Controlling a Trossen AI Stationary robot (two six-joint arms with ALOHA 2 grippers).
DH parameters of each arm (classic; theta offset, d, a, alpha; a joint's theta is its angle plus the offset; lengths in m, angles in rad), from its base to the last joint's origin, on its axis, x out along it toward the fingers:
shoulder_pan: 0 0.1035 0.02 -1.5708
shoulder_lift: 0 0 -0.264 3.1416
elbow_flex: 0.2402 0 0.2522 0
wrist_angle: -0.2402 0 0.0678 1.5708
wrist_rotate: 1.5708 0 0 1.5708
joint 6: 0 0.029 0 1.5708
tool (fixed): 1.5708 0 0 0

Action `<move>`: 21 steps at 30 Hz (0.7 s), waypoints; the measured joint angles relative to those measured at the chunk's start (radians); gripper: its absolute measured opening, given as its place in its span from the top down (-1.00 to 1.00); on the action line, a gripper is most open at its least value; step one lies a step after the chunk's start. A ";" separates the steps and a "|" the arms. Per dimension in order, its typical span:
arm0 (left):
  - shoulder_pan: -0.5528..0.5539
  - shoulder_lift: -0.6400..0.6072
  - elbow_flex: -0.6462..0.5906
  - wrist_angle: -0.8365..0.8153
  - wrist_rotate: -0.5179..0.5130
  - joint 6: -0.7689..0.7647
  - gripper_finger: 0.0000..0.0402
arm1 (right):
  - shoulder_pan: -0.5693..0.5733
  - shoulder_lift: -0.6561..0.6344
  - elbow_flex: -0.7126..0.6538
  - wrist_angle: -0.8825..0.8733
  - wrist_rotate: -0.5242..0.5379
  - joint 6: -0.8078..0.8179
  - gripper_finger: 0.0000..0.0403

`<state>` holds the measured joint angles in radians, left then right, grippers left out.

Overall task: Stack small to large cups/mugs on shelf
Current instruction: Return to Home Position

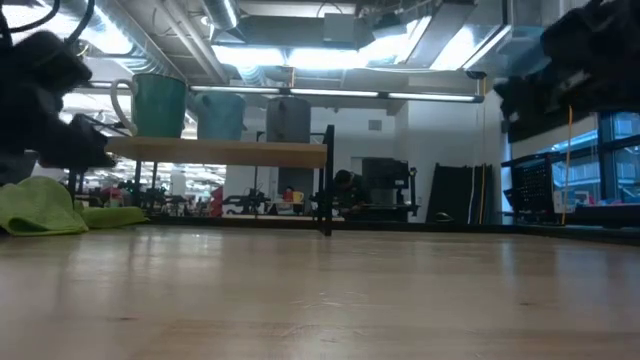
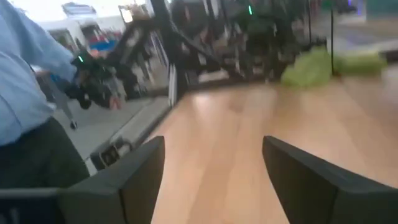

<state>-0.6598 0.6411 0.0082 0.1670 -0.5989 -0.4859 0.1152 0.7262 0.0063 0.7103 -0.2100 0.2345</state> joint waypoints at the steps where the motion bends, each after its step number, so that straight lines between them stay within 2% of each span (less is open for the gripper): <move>1: 0.000 0.000 0.000 -0.035 -0.001 0.011 0.47 | 0.000 0.000 0.000 -0.028 0.000 0.010 -0.35; 10: 0.000 0.000 0.000 -0.097 -0.009 0.078 0.47 | -0.001 0.000 0.000 -0.256 0.000 0.075 -0.35; 21: 0.000 0.000 0.000 -0.098 -0.009 0.078 0.47 | -0.001 0.000 0.000 -0.281 0.000 0.075 -0.35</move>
<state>-0.6596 0.6411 0.0082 0.0692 -0.6079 -0.4084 0.1146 0.7264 0.0063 0.4290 -0.2101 0.3094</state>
